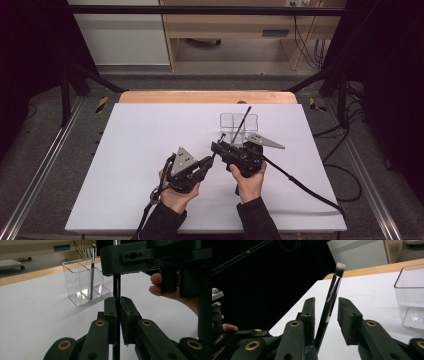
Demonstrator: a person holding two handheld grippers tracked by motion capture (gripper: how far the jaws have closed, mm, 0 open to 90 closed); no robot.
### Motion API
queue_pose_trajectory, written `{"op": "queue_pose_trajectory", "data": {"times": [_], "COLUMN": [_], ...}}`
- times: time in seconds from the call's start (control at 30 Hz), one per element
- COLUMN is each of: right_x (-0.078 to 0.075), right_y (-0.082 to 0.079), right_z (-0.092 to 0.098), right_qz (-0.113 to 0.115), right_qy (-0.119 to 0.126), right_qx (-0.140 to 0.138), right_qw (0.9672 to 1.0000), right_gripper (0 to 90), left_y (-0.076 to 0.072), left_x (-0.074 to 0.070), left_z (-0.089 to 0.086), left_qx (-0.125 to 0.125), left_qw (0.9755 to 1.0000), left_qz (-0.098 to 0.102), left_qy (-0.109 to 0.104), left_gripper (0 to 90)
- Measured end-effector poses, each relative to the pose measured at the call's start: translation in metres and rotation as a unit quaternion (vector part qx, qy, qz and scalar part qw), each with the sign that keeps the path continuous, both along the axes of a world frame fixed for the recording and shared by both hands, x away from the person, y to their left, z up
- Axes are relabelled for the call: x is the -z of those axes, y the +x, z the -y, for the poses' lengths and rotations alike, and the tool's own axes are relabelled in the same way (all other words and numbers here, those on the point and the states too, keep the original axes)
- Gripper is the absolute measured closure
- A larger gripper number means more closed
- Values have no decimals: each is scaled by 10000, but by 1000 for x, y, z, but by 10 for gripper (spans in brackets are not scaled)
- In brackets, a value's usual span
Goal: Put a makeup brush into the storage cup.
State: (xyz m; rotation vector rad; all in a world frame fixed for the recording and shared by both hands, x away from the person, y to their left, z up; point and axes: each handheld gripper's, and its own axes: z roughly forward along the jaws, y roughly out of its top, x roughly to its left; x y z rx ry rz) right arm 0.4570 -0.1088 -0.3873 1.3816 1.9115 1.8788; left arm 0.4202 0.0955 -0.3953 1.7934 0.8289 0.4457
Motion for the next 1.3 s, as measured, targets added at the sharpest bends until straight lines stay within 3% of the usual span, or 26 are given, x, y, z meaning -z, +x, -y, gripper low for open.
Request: {"op": "queue_pose_trajectory", "data": {"times": [0.37,0.57,0.9,1.13,1.3], "right_x": [0,0,-1,-5,-8], "right_y": [0,0,-2,-2,-2], "right_z": [0,-1,0,4,7], "right_qz": [-62,-41,61,178,319], "right_qy": [138,258,241,126,-59], "right_qx": [-77,-168,-267,-166,-67], "right_qw": [9999,9995,9993,9996,9995], "right_gripper": [806,831,841,841,841], "left_y": [0,0,0,5,8], "left_x": [0,0,-2,-5,-10], "left_z": [-1,-1,-2,-11,-19], "left_qx": [-10,-6,125,268,287], "left_qw": [10000,10000,9999,9996,9994], "left_qz": [33,49,90,-5,-2], "left_qy": [-15,-3,21,-5,182], "left_gripper": [833,833,823,636,487]}}
